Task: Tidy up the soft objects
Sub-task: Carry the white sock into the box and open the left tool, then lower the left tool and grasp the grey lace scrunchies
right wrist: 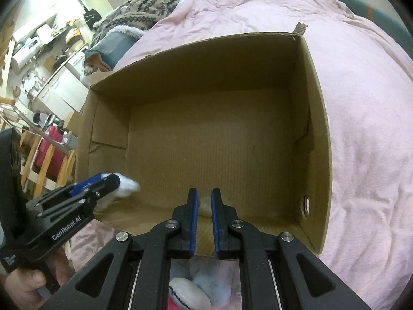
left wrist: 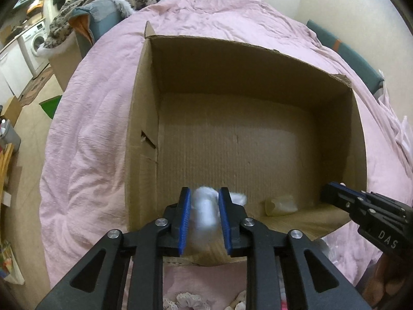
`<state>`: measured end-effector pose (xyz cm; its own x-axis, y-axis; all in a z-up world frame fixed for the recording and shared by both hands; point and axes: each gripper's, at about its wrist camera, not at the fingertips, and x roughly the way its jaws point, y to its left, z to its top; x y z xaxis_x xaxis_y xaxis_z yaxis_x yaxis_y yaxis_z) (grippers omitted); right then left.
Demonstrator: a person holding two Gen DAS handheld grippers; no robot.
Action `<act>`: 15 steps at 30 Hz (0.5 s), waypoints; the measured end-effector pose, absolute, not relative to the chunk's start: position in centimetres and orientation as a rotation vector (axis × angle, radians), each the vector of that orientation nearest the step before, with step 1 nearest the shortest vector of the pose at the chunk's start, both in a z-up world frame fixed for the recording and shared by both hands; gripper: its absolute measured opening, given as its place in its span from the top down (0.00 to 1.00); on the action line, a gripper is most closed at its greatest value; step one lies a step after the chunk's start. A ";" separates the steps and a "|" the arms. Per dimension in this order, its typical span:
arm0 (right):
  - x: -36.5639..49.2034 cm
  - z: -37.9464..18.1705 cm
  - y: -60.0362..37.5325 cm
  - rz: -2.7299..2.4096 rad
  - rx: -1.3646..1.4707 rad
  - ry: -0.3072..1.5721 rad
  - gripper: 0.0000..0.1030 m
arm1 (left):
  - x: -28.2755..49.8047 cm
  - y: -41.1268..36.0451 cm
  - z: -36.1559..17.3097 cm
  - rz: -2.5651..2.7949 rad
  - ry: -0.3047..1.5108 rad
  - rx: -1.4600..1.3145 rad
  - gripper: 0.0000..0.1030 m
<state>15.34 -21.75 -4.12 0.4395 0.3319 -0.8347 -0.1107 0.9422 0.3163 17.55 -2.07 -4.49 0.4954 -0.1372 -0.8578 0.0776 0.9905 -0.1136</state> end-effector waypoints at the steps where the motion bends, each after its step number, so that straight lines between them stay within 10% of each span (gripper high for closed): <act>1: 15.3 -4.1 -21.8 0.280 0.233 1.084 0.88 | 17.6 -2.1 -4.5 -0.133 1.045 -0.060 0.80; 7: 15.2 -3.8 -22.1 0.275 0.250 1.081 0.66 | 17.0 -2.1 -3.8 -0.131 1.006 -0.070 0.35; 9: 15.1 -3.6 -22.2 0.269 0.260 1.072 0.29 | 16.9 -2.2 -3.5 -0.145 0.996 -0.078 0.32; 15: 14.7 -2.7 -22.5 0.266 0.274 1.027 0.27 | 16.5 -1.4 -3.0 -0.109 0.989 -0.087 0.32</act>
